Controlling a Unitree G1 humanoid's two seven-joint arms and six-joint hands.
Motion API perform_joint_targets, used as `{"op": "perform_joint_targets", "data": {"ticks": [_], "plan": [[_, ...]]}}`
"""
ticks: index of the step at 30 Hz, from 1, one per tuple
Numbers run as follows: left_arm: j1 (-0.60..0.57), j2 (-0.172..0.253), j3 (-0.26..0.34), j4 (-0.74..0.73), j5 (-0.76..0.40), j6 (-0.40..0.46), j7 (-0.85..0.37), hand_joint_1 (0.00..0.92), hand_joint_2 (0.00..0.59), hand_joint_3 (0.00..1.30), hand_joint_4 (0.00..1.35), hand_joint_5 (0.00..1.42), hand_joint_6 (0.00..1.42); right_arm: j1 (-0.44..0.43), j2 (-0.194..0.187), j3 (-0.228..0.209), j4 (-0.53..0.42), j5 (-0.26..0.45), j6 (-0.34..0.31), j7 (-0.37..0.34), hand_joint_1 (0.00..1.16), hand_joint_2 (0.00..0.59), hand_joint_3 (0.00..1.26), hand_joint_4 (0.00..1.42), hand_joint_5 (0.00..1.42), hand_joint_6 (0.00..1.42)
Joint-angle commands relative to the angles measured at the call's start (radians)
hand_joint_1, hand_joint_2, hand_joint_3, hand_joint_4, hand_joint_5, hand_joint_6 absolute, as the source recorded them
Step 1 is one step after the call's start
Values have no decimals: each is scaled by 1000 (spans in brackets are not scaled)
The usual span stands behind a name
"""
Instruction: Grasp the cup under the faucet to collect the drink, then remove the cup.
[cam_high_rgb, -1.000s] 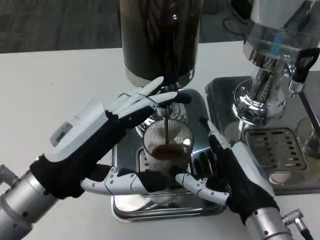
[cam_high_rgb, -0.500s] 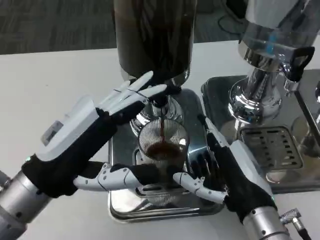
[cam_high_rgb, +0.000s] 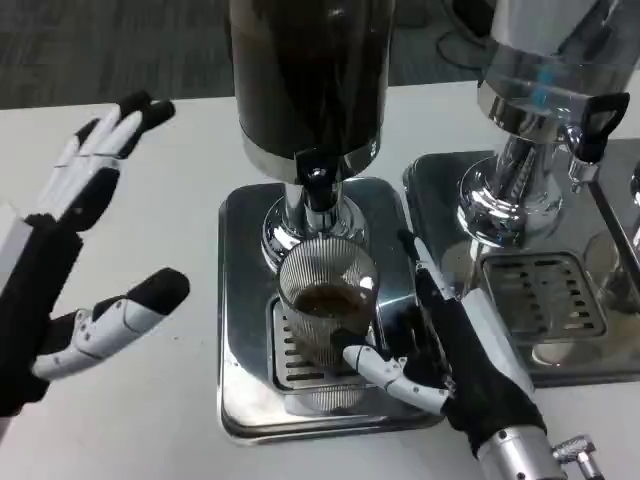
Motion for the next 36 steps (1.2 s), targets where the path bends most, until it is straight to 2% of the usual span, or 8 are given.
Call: {"op": "perform_joint_targets", "data": {"ticks": [1, 4, 8, 11, 16, 21, 26, 36], "plan": [[36, -25, 38, 29, 34, -30, 57, 0, 160, 130, 0, 89, 0, -22, 24, -15, 51, 46, -60, -18, 648, 196, 0, 0, 0, 71], [36, -4, 56, 51, 35, -27, 55, 0, 163, 143, 0, 92, 0, -25, 29, -8, 65, 43, -69, -19, 636, 198, 0, 0, 0, 53], [38, 8, 52, 92, 16, -30, 48, 0, 164, 148, 0, 100, 0, -26, 34, -5, 82, 52, -104, -19, 624, 194, 0, 0, 0, 37], [41, 11, 44, 124, 9, -37, 46, 0, 164, 162, 0, 107, 0, -21, 23, -1, 68, 49, -115, -4, 619, 186, 0, 0, 0, 23], [50, 2, 41, 206, -2, -46, 54, 0, 164, 185, 0, 128, 0, -16, 15, -9, 68, 52, -114, 1, 616, 187, 0, 0, 0, 21], [61, -14, 31, 292, 0, -64, 67, 0, 176, 207, 0, 146, 5, -45, 11, 7, 92, 53, -117, 28, 616, 186, 0, 0, 0, 20], [70, -16, 22, 343, 3, -68, 70, 0, 177, 218, 0, 157, 7, -63, 22, 3, 119, 60, -115, 25, 617, 187, 0, 0, 0, 20], [72, -11, 7, 400, 17, -74, 84, 0, 201, 239, 0, 165, 8, -91, 39, 3, 193, 74, -155, 15, 638, 182, 0, 0, 0, 51]]}}
